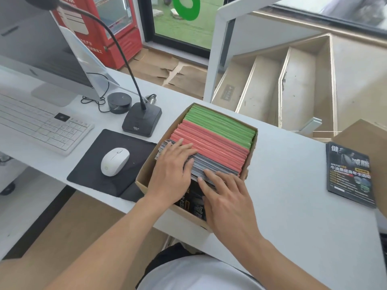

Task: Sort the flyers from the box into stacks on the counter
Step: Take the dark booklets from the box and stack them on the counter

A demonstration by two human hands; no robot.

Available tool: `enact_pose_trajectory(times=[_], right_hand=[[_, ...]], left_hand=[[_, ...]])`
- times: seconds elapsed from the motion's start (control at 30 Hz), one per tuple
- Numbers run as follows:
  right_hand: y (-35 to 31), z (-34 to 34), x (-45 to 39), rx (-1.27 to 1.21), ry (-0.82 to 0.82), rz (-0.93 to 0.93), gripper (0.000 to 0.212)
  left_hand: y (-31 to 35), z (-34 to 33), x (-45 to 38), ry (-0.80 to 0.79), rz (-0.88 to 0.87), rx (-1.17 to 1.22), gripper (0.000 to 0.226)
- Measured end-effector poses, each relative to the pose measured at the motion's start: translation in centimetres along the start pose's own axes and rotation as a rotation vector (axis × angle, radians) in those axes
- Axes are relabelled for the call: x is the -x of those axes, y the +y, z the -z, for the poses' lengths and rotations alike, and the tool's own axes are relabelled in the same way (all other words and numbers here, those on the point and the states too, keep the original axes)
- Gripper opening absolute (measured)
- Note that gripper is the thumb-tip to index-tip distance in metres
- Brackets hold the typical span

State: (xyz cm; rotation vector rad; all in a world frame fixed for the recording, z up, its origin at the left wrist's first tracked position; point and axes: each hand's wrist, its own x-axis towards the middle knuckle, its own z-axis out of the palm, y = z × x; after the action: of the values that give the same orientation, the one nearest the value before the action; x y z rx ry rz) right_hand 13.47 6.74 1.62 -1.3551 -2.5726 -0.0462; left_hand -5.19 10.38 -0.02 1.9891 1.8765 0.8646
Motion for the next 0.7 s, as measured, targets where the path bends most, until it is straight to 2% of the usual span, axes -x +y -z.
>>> enact_pose_trajectory(times=[0.13, 0.4, 0.7], right_hand=[[-1.0, -0.3, 0.9, 0.049, -0.038, -0.02, 0.061], [-1.1, -0.3, 1.7, 0.059, -0.115, -0.009, 0.059], [-1.9, 0.5, 1.3, -0.112, 0.08, -0.081, 0.046]], left_hand=[[0.0, 0.1, 0.1, 0.013, -0.014, -0.001, 0.034], [0.0, 0.0, 0.0, 0.019, -0.029, -0.025, 0.033], [0.1, 0.5, 0.7, 0.008, -0.023, -0.001, 0.036]])
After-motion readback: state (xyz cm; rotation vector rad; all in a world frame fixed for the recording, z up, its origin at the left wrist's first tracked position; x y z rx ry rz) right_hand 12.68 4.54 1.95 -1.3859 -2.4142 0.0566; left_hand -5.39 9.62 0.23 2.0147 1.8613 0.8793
